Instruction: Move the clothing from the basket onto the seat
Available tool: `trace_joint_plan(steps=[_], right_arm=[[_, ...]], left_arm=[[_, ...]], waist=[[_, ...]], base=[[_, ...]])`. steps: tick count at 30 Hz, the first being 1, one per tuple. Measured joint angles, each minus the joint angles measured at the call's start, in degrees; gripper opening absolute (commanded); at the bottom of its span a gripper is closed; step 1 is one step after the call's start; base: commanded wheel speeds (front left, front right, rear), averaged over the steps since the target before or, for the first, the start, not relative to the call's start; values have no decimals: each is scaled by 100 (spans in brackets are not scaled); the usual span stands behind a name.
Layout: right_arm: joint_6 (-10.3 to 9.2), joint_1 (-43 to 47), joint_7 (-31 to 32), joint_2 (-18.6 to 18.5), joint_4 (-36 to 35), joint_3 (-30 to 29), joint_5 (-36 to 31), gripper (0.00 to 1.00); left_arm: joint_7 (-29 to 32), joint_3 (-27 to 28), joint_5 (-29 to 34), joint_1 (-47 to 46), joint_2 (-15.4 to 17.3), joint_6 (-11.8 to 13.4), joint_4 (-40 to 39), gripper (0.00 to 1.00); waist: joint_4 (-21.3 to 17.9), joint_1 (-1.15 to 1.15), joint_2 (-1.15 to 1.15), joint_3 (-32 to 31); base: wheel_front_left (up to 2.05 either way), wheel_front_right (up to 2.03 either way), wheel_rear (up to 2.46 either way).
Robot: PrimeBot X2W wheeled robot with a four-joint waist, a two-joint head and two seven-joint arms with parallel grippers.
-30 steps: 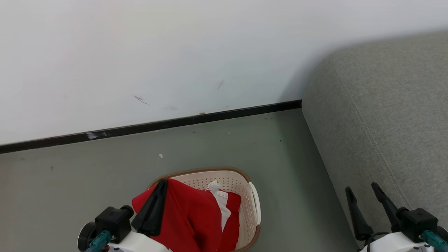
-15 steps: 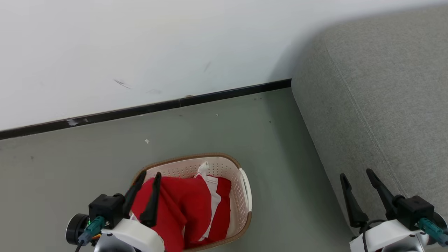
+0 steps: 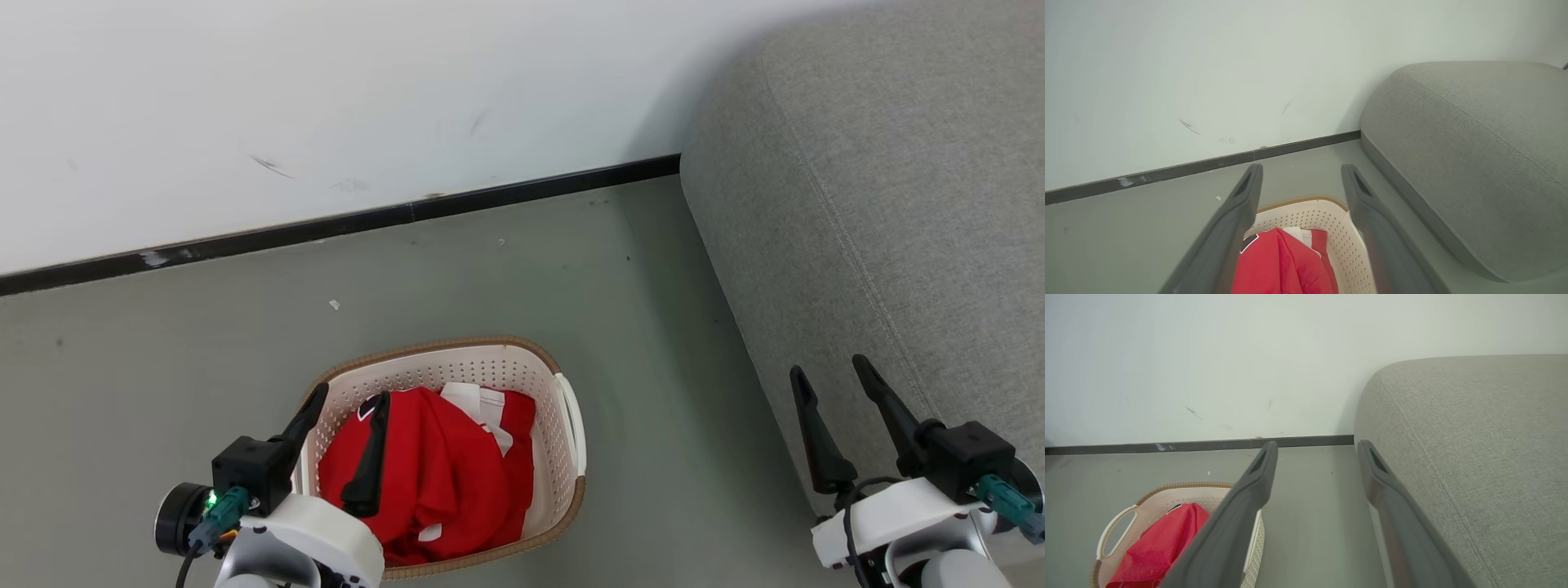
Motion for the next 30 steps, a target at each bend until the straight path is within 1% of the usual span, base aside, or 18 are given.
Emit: trace_joint_plan(steps=[7, 18, 30], right_arm=[[0, -59, 0, 0, 3, 48, 0, 100], [0, -162, 0, 0, 11, 130, 0, 100], [0, -342, 0, 0, -2, 274, 0, 100]], left_arm=[[1, -37, -1, -25, -18, 18, 192, 100], [80, -115, 2, -66, -38, 51, 474, 100], [286, -282, 181, -454, -54, 75, 850, 100]], waist=[[66, 0, 0, 94], [68, 0, 0, 286], [6, 0, 0, 658]], base=[[0, 0, 0], [0, 0, 0], [0, 0, 0]])
